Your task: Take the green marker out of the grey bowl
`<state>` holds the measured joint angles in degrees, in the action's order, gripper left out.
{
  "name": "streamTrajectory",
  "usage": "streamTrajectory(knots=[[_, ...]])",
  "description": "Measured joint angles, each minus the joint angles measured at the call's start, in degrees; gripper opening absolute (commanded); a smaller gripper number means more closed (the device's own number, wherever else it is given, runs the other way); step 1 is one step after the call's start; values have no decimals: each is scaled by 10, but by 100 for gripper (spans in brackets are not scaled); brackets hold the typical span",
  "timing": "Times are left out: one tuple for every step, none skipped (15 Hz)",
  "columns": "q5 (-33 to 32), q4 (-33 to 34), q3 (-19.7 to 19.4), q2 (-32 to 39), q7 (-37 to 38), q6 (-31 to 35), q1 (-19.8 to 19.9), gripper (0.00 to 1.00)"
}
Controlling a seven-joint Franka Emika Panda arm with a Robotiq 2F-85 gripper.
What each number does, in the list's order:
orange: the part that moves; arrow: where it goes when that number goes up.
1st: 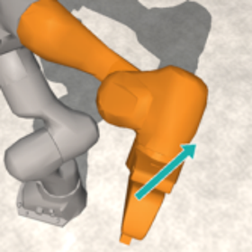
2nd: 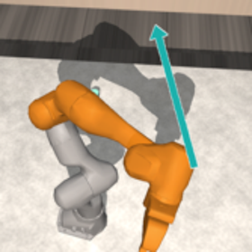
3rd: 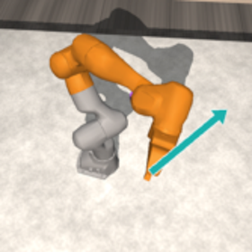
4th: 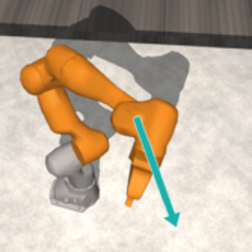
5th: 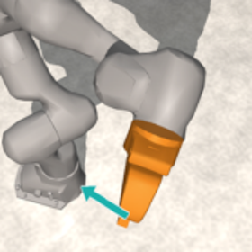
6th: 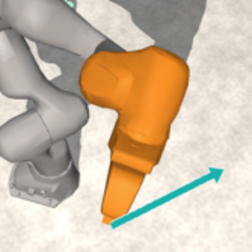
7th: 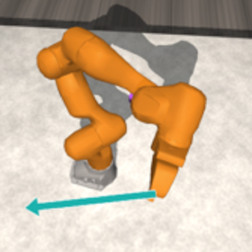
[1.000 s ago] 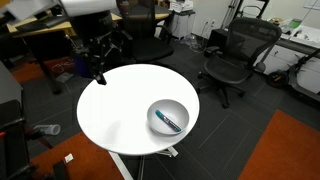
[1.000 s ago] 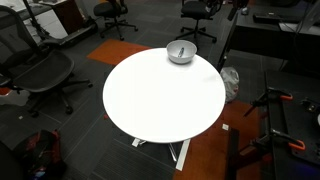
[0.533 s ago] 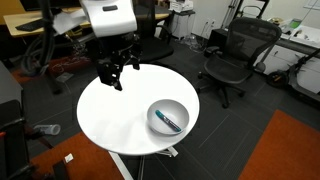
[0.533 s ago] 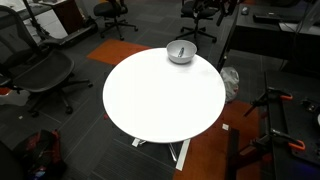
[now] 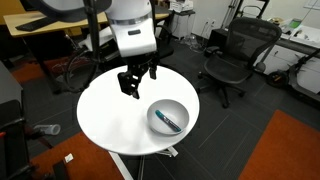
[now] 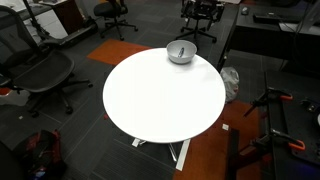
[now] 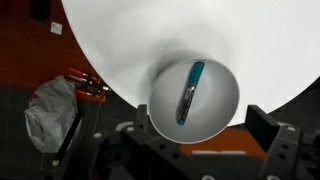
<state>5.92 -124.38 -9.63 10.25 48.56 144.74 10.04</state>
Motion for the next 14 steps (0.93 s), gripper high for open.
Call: streamTrajectory(knots=[[0, 7, -3, 12, 3, 4, -1, 100], [0, 14, -6, 23, 4, 7, -1, 100], [0, 22, -9, 35, 4, 8, -1, 100], [0, 29, -11, 46, 4, 10, -1, 100], [0, 37, -13, 56, 4, 10, -2, 100], [0, 44, -15, 66, 4, 11, -3, 100], [0, 51, -18, 76, 4, 11, -5, 100], [0, 58, -21, 86, 4, 11, -7, 100], [0, 65, -23, 95, 4, 11, -9, 100], [0, 73, -23, 105, 5, 11, -11, 100], [0, 82, -24, 116, 6, 11, -12, 100], [0, 89, -25, 125, 9, 11, -13, 100], [1, 98, -25, 135, 13, 11, -14, 100], [1, 107, -26, 145, 15, 11, -15, 100]])
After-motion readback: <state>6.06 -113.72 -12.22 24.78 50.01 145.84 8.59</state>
